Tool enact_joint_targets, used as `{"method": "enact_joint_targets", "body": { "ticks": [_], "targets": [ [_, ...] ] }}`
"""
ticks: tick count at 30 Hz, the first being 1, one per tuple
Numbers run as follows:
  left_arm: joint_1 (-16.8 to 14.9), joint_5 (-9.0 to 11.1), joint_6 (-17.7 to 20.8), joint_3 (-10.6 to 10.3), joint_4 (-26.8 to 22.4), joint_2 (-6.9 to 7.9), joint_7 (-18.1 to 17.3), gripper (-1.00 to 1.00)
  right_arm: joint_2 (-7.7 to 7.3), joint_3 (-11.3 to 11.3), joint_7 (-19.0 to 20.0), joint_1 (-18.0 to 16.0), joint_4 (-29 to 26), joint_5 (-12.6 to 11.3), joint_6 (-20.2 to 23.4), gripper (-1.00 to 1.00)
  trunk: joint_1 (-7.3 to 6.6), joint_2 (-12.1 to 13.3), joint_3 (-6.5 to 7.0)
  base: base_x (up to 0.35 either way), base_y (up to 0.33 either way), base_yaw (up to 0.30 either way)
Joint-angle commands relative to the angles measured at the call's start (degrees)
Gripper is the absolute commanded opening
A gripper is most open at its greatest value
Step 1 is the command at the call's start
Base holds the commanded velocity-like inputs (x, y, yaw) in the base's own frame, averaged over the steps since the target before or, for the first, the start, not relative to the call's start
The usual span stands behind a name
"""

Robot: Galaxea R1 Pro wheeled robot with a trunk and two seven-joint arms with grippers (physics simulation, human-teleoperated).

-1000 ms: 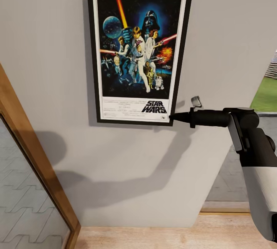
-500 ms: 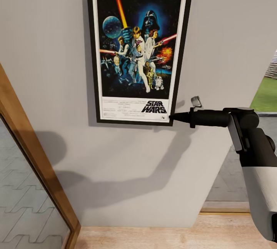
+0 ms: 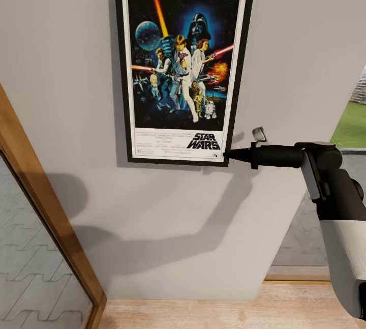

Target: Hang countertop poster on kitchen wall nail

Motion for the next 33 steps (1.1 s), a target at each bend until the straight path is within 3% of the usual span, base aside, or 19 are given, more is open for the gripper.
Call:
{"method": "enact_joint_targets", "body": {
  "ticks": [1, 33],
  "targets": [
    [-0.1, -0.2, -0.3, 0.2, 0.1, 0.01, -0.2, 1.00, -0.03, 0.0, 0.1, -0.1, 0.0, -0.3, 0.5, -1.00, 0.04, -0.1, -0.13, 0.000, 0.000, 0.000],
    [-0.1, -0.2, -0.3, 0.2, 0.1, 0.27, -0.3, 1.00, -0.08, 0.2, 0.2, 0.0, -0.1, -0.3, 0.1, -1.00, 0.04, -0.1, -0.13, 0.000, 0.017, 0.000]
  ]
}}
